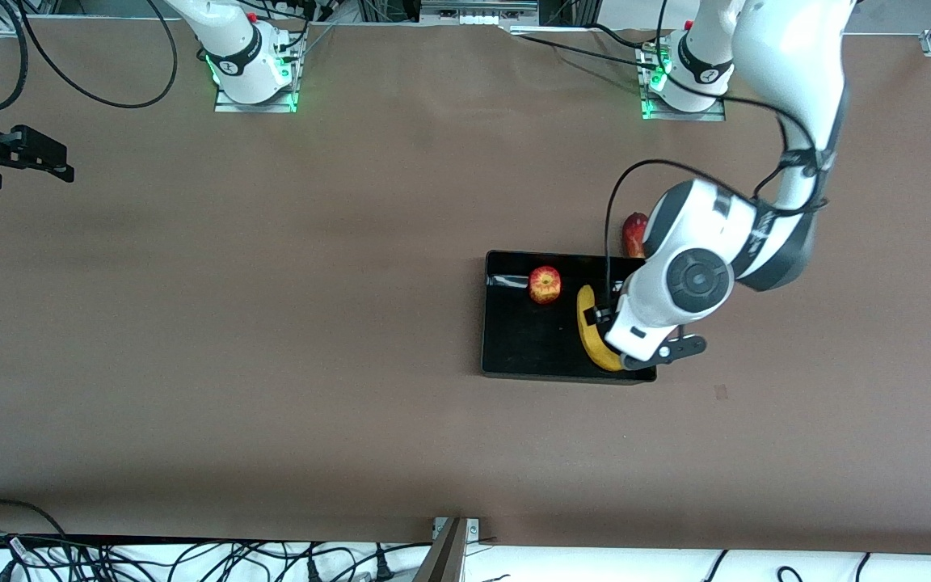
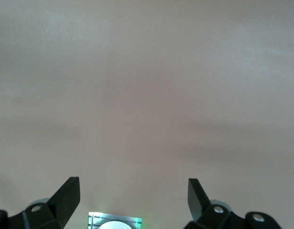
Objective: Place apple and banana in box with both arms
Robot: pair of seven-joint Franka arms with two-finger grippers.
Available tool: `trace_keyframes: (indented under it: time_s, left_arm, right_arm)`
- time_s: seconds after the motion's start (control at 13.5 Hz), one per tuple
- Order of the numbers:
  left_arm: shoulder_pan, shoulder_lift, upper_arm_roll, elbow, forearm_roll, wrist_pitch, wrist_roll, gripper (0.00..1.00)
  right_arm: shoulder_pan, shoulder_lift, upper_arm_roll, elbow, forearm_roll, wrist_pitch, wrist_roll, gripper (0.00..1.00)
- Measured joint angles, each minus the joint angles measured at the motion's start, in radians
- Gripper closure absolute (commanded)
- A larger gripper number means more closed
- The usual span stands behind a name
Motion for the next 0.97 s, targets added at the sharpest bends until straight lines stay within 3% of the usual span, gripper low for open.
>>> trace_keyframes:
  time_s: [0.52, 0.97]
  left_arm:
    - [0.191, -0.267, 0.003, -0.003, 0.001, -0.234, 0.331, 0.0]
    - [0.304, -0.459, 0.004, -0.054, 0.0, -0.313, 0.466, 0.0]
  right_arm:
    - [0.0, 0.0, 0.001, 0.001, 0.0, -0.001, 0.0, 0.0]
    - [0.0, 0.0, 0.001, 0.002, 0.0, -0.002, 0.0, 0.0]
